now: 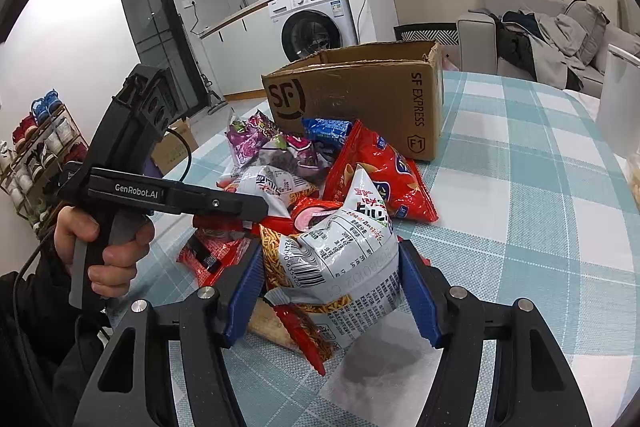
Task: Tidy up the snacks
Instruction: 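Lift the white chip bags off the pile with both grippers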
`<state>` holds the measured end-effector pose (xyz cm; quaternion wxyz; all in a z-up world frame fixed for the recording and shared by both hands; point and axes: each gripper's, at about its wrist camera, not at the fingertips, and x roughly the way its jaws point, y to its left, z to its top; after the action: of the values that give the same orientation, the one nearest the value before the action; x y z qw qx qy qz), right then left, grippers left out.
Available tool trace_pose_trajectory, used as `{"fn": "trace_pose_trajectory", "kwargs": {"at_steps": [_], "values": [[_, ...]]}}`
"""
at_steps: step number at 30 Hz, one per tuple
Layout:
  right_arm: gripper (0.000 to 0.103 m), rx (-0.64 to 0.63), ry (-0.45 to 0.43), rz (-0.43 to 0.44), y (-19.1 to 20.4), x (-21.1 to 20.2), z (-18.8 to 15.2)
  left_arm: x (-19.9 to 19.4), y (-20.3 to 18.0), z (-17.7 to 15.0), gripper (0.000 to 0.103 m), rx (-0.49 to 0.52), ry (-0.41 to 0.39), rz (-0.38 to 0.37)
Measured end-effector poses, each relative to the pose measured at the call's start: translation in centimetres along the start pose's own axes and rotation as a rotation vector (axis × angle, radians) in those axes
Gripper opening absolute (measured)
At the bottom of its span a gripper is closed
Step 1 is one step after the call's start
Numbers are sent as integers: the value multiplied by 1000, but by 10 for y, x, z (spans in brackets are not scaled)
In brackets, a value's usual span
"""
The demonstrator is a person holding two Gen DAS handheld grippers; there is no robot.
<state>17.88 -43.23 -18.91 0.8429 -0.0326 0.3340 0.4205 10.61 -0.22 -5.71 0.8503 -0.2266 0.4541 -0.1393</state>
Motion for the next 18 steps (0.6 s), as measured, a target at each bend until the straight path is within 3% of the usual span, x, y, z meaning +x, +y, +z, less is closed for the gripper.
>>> {"fn": "trace_pose_trajectory", "kwargs": {"at_steps": [3, 4, 18], "values": [[66, 5, -2, 1, -1, 0, 0, 4, -4, -1, 45, 32, -16, 3], [66, 5, -2, 1, -1, 0, 0, 3, -7, -4, 37, 41, -16, -9], [66, 12, -50, 17, 3, -11, 5, -32, -19, -23, 36, 112, -128, 18]]}}
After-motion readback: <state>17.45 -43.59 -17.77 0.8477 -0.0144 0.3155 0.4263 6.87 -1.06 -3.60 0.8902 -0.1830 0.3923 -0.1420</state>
